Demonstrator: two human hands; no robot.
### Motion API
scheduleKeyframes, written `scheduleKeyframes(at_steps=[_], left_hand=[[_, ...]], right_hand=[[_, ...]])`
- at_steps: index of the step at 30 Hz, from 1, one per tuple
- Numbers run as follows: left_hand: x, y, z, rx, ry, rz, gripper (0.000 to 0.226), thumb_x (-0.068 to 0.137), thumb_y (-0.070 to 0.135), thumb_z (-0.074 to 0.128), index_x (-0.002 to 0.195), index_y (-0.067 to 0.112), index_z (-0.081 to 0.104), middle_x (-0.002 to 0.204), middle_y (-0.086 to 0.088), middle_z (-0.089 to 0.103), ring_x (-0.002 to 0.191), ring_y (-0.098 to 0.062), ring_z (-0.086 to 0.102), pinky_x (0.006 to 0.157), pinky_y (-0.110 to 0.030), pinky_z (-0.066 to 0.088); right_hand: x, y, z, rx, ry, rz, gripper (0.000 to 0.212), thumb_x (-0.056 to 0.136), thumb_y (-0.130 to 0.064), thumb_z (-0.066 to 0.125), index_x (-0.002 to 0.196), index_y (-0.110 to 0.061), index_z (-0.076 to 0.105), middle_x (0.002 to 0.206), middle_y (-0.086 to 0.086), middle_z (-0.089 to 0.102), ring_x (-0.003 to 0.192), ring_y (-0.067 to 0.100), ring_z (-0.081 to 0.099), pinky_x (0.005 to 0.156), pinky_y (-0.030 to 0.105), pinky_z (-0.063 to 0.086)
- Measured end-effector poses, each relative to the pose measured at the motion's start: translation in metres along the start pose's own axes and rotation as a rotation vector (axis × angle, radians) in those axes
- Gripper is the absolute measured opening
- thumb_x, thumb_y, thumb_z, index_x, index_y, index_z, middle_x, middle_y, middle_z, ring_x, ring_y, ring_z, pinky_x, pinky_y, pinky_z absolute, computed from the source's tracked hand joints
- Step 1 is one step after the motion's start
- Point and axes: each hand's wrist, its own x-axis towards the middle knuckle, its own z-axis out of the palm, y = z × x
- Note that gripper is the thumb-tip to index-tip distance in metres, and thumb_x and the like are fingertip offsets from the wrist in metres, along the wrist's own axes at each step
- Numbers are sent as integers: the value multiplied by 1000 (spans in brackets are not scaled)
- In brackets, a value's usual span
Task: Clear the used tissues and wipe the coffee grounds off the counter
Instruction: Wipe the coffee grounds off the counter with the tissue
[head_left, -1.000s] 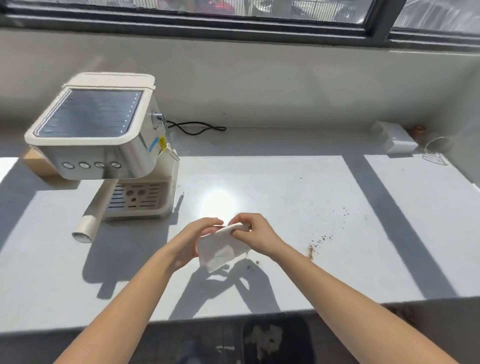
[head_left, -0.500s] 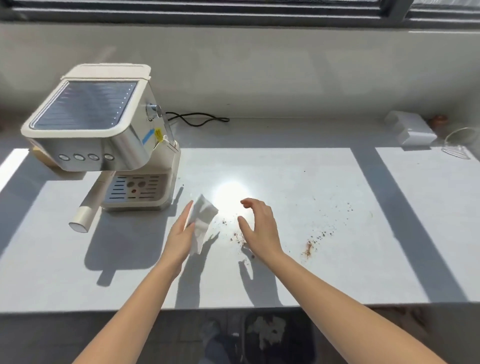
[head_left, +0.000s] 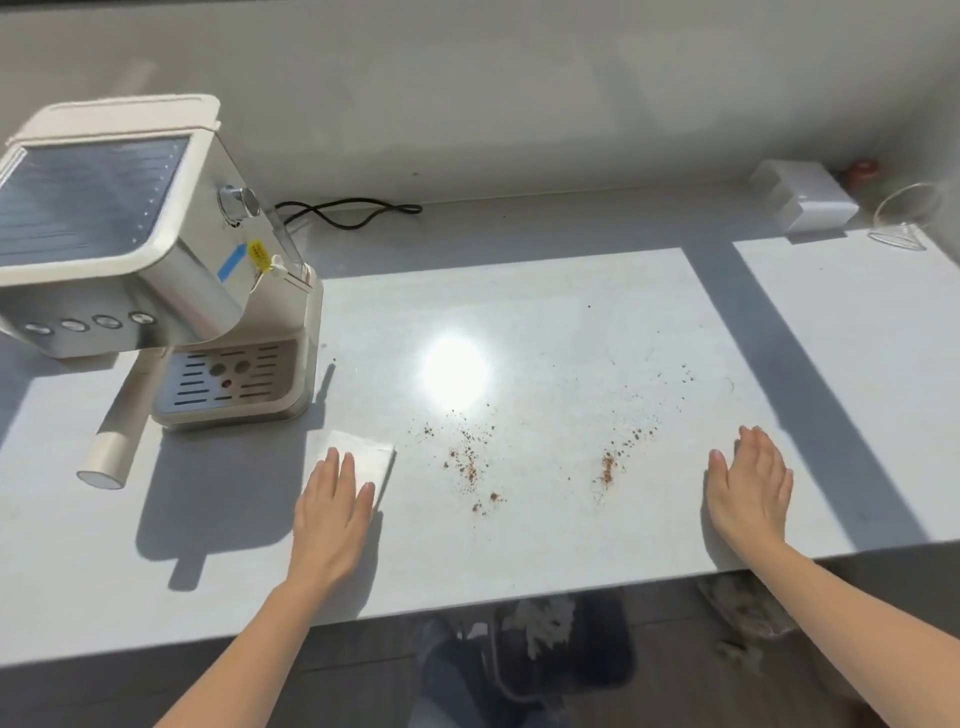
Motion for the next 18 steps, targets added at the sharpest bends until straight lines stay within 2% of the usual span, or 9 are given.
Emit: scheduleKeyframes(at_steps=[3, 5, 7, 10, 12, 14, 18], left_hand=[[2, 12, 1, 39, 148, -56, 43, 96, 32, 38, 133, 11, 43, 150, -9, 33, 135, -30, 29, 105, -50, 28], [4, 18, 3, 82, 239, -59, 38, 92, 25, 49, 124, 6, 45, 145, -12, 35, 130, -33, 33, 105, -53, 27], [5, 17, 6, 132, 260, 64, 41, 90, 20, 49, 127, 4, 42, 145, -14, 32, 131, -33, 31, 110, -52, 21], [8, 13, 11, 179, 134, 240, 55, 90, 31, 28, 139, 7, 36, 153, -11, 28, 142, -28, 22, 117, -47, 14], [11, 13, 18, 222, 79, 211, 65, 91, 41, 14, 148, 11, 23, 159, -6, 16, 147, -22, 9, 119, -43, 7], [17, 18, 25, 250, 62, 135, 69, 92, 47, 9, 151, 12, 9, 161, -4, 2, 148, -18, -4, 119, -40, -1], [39, 37, 24, 236, 65, 29, 67, 98, 42, 24, 151, 8, 2, 161, -8, -4, 148, -20, -9, 120, -43, -3]], right_hand=[[7, 13, 2, -76, 9, 11, 50, 98, -22, 41, 141, 1, 33, 152, 21, 31, 140, 36, 23, 116, 51, 14], [7, 11, 7, -88, 52, 24, 48, 96, -19, 45, 139, 1, 37, 149, 22, 35, 138, 37, 27, 115, 51, 17], [4, 11, 11, -101, 84, 27, 47, 96, -18, 46, 138, 0, 38, 148, 21, 37, 137, 37, 29, 114, 51, 18], [4, 13, 16, -121, 118, -2, 47, 96, -20, 42, 138, 0, 37, 147, 21, 37, 137, 36, 29, 114, 52, 19], [5, 14, 16, -148, 105, -7, 55, 93, -28, 32, 140, -1, 34, 150, 19, 34, 139, 34, 26, 114, 51, 17], [7, 14, 17, -179, 76, -6, 62, 90, -33, 24, 145, -4, 28, 154, 16, 27, 143, 30, 20, 115, 51, 13], [7, 15, 18, -205, 55, -7, 65, 90, -35, 20, 148, -6, 23, 158, 12, 20, 145, 27, 14, 115, 51, 11]])
